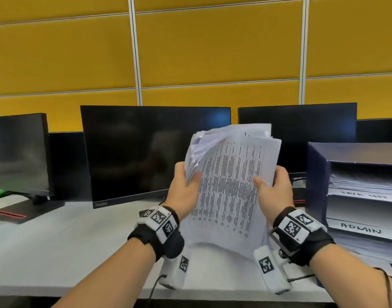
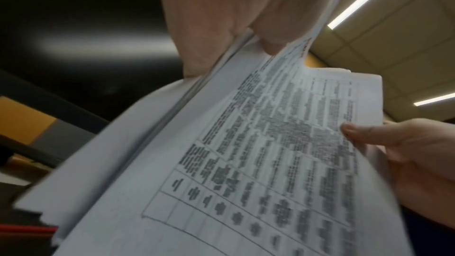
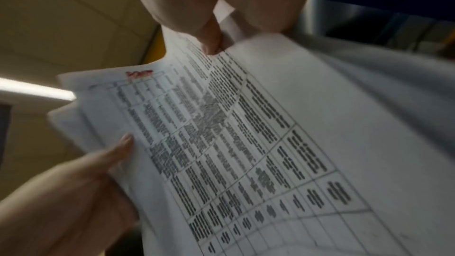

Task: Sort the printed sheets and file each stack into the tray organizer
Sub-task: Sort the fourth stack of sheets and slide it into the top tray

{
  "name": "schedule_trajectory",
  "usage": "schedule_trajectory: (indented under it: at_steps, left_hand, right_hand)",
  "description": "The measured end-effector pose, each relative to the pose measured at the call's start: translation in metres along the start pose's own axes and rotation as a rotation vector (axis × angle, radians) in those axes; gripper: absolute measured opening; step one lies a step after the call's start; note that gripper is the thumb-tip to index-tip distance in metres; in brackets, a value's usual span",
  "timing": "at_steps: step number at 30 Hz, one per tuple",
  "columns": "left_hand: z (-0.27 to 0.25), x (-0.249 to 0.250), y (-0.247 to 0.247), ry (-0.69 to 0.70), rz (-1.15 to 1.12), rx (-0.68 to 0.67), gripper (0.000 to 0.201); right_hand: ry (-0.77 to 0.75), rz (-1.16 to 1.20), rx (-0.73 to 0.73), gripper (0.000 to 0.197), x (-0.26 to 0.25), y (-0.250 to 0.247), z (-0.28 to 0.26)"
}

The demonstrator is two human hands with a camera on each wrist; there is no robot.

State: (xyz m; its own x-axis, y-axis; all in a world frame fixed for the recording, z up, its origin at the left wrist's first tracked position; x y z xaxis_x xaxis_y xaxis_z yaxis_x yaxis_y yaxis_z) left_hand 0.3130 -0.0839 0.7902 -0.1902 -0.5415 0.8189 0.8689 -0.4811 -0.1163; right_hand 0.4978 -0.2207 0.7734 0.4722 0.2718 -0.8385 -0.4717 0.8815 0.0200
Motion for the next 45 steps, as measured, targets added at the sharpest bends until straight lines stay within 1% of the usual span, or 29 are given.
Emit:
schedule_trajectory:
  at_steps: [2,4,5,6,8,9,11,12,14,16,18,19,21,22,24,25,26,27,29,30,32,33,34,35,37,38,40,43,45]
  left_hand:
    - [-0.004,-0.001,0.006,-0.037,-0.071,-0.007,0.035]
    - [-0.006,-0.004,0.0,-0.022,-0.125,0.076,0.048]
    - [-0.006,-0.005,-0.005,-0.004,-0.153,0.124,0.052]
    - [-0.005,-0.005,-0.01,0.005,-0.174,0.153,0.053]
    - [-0.003,-0.007,-0.014,0.003,-0.179,0.148,0.05]
    - [-0.002,-0.006,-0.016,0.007,-0.171,0.136,0.046]
    - [-0.001,-0.006,-0.021,0.015,-0.165,0.122,0.042]
    - [-0.001,-0.006,-0.022,0.014,-0.172,0.103,0.04]
    - [-0.002,-0.006,-0.02,-0.001,-0.163,0.039,0.034]
    - [-0.004,-0.007,-0.015,-0.029,-0.15,0.012,0.027]
    - [-0.005,-0.001,-0.012,-0.02,-0.164,0.039,0.016]
    - [-0.004,0.004,-0.012,-0.006,-0.179,0.063,0.014]
    - [-0.002,0.008,-0.014,0.004,-0.218,0.11,0.023]
    - [0.0,0.004,-0.016,-0.014,-0.228,0.132,0.032]
    - [-0.001,-0.007,-0.02,-0.087,-0.218,0.138,0.062]
    - [-0.001,-0.017,-0.022,-0.14,-0.201,0.119,0.077]
    - [-0.003,-0.028,-0.021,-0.191,-0.194,0.086,0.084]
    - [-0.007,-0.034,-0.018,-0.214,-0.194,0.054,0.08]
    - [-0.012,-0.037,-0.012,-0.22,-0.199,0.015,0.061]
    - [-0.012,-0.038,-0.012,-0.231,-0.21,0.031,0.059]
    - [-0.009,-0.035,-0.016,-0.238,-0.225,0.101,0.053]
    - [-0.007,-0.033,-0.018,-0.224,-0.242,0.128,0.046]
    - [-0.005,-0.031,-0.02,-0.2,-0.254,0.131,0.043]
    - [-0.006,-0.027,-0.02,-0.177,-0.255,0.109,0.049]
    - [-0.007,-0.027,-0.021,-0.148,-0.244,0.069,0.071]
    - [-0.008,-0.029,-0.023,-0.139,-0.237,0.08,0.073]
    - [-0.008,-0.033,-0.027,-0.15,-0.247,0.106,0.064]
    - [-0.013,-0.032,-0.014,-0.175,-0.275,0.071,0.045]
    - [-0.012,-0.029,-0.007,-0.159,-0.284,0.102,0.034]
  right_hand:
    - [-0.009,-0.025,-0.078,0.044,-0.003,0.004,-0.003]
    - [0.0,-0.027,-0.144,0.059,-0.004,0.005,-0.003]
    - [0.007,-0.024,-0.173,0.062,-0.004,0.004,-0.003]
    - [0.012,-0.019,-0.214,0.061,-0.005,0.004,-0.003]
    - [-0.005,-0.042,-0.3,0.051,-0.009,0.007,-0.003]
    - [-0.02,-0.063,-0.319,0.045,-0.011,0.007,-0.003]
    - [-0.025,-0.073,-0.302,0.038,-0.012,0.005,-0.003]
    - [-0.013,-0.054,-0.3,0.037,-0.01,0.004,-0.004]
    - [0.005,-0.038,-0.34,0.045,-0.008,0.006,-0.006]
    - [-0.013,-0.066,-0.355,0.051,-0.011,0.01,-0.009]
    - [-0.048,-0.067,-0.279,0.049,-0.015,0.01,-0.007]
    - [-0.068,-0.056,-0.234,0.047,-0.018,0.008,-0.005]
    - [-0.095,-0.064,-0.206,0.043,-0.019,0.007,-0.003]
    - [-0.087,-0.083,-0.233,0.043,-0.016,0.009,-0.004]
    - [-0.022,-0.134,-0.324,0.048,-0.001,0.011,-0.007]
    - [0.013,-0.158,-0.361,0.051,0.007,0.012,-0.01]
    - [0.036,-0.176,-0.38,0.052,0.013,0.013,-0.014]
    - [0.048,-0.178,-0.381,0.052,0.016,0.014,-0.017]
    - [0.055,-0.135,-0.353,0.05,0.016,0.019,-0.022]
    - [0.051,-0.11,-0.329,0.049,0.014,0.021,-0.023]
    - [0.054,-0.059,-0.225,0.048,0.011,0.02,-0.021]
    - [0.065,-0.025,-0.174,0.048,0.011,0.018,-0.02]
    - [0.074,0.0,-0.15,0.049,0.012,0.017,-0.019]
    - [0.075,0.006,-0.159,0.048,0.012,0.018,-0.02]
    - [0.08,-0.013,-0.201,0.044,0.015,0.018,-0.023]
    - [0.084,-0.011,-0.2,0.041,0.016,0.017,-0.023]
    - [0.093,0.011,-0.185,0.038,0.017,0.014,-0.021]
    - [0.064,-0.045,-0.207,0.039,0.012,0.024,-0.024]
    - [0.02,-0.038,-0.152,0.033,0.004,0.027,-0.025]
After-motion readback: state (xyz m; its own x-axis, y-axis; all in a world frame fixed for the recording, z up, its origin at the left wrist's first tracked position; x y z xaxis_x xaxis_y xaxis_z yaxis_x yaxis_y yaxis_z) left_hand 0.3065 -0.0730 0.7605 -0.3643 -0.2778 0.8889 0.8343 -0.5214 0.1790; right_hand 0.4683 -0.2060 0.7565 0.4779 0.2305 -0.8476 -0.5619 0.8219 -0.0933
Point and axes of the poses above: each hand's wrist, its own z-axis towards the middle knuckle, its own y-axis out of the palm, x = y × z, the point moved 6 cm from there along z, towards the middle knuckle, and after that the axes turned 6 degrees about -z, right-handed, at the moved point
